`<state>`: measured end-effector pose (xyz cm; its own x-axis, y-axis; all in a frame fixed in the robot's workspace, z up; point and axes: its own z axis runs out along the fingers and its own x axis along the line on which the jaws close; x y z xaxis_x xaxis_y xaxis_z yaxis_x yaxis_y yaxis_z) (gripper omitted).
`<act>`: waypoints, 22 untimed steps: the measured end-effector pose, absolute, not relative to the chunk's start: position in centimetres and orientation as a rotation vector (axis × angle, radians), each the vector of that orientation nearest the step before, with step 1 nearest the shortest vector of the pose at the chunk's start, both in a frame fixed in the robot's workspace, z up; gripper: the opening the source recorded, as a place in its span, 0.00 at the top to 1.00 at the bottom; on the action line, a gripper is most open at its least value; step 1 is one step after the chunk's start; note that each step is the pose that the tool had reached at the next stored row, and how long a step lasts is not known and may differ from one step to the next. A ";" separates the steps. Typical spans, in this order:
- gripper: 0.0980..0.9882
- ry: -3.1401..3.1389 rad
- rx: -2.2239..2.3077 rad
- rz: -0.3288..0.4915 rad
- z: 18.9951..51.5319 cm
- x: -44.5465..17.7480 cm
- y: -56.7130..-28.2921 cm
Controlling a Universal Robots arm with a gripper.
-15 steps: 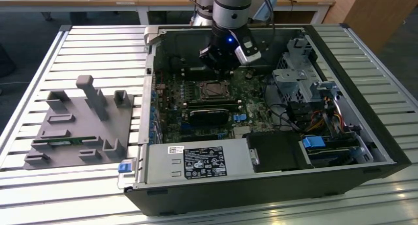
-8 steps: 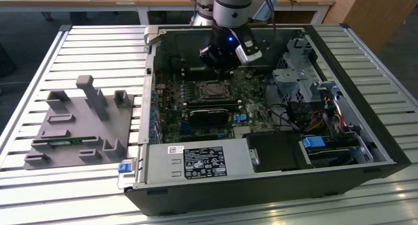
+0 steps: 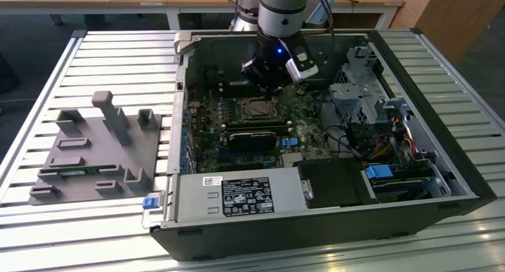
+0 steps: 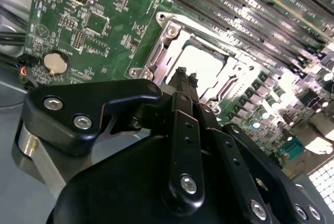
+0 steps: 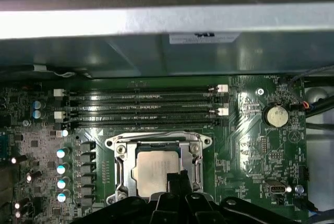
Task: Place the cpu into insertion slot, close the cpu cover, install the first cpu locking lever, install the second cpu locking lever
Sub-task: 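Install the second cpu locking lever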
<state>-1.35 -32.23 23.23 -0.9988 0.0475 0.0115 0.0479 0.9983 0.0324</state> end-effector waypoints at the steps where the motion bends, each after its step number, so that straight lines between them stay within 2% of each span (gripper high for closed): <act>1: 0.99 -3.130 -0.075 -0.051 23.2 -1.3 -32.3; 22: 0.99 -3.130 -0.075 -0.051 23.3 -1.3 -32.8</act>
